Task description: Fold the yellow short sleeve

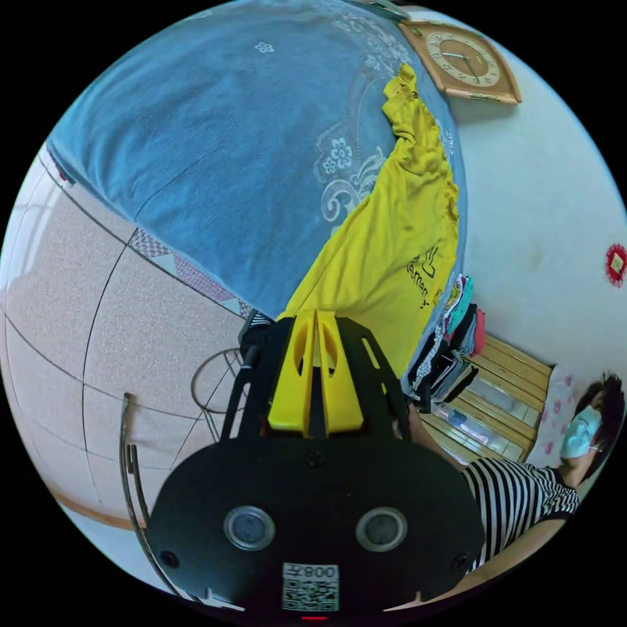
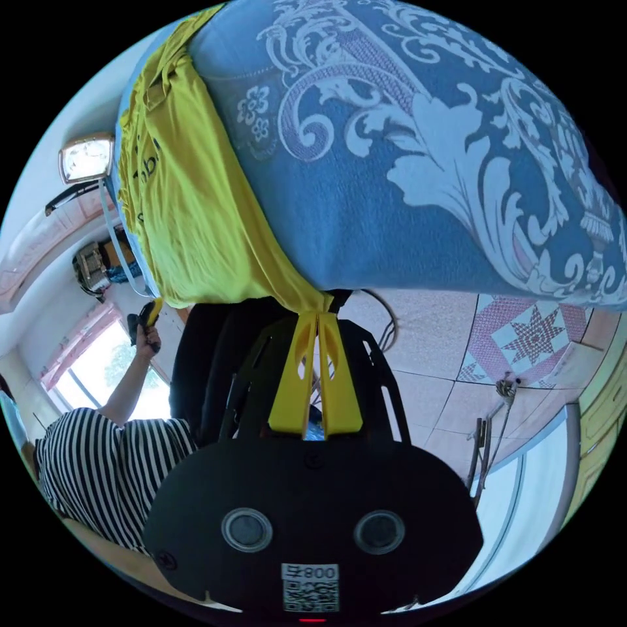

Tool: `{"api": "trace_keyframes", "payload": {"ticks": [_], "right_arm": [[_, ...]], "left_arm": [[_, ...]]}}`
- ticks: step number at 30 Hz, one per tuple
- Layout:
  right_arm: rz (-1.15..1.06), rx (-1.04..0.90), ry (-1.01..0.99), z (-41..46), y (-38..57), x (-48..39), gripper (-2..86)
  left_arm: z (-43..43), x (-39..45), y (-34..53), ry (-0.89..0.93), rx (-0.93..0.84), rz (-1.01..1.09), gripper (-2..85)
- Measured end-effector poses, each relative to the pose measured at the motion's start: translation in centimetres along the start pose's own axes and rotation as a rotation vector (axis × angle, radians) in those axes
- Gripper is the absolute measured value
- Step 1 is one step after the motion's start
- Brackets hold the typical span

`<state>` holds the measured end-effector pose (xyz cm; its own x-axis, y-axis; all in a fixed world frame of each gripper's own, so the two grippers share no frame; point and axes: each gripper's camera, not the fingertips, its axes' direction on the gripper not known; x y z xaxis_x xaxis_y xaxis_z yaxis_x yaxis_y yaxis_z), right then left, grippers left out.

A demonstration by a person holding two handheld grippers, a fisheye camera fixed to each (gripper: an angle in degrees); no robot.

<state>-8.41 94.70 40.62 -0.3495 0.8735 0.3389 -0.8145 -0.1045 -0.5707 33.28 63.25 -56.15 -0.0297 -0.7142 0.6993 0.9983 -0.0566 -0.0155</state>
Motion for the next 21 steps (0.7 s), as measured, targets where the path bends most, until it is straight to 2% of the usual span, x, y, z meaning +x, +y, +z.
{"api": "trace_keyframes", "payload": {"ticks": [6, 11, 17, 21], "right_arm": [[-0.021, 0.066, -0.055, 1.6, 2.0, 2.2, 0.1], [-0.107, 0.19, -0.088, 0.2, 4.9, 1.4, 0.4], [-0.33, 0.434, -0.051, -5.2, 6.9, -4.5, 2.7], [-0.487, 0.563, 0.055, -8.6, 4.3, -11.3, 6.4]], "left_arm": [[5.5, 2.2, -0.3, 0.065, 0.024, 0.086, 0.3], [9.3, 4.6, 1.0, 0.128, 0.117, 0.143, 0.4], [12.5, 10.9, 3.6, 0.219, 0.222, 0.273, 0.5], [16.5, 17.4, 3.3, 0.286, 0.211, 0.409, 0.8]]}}
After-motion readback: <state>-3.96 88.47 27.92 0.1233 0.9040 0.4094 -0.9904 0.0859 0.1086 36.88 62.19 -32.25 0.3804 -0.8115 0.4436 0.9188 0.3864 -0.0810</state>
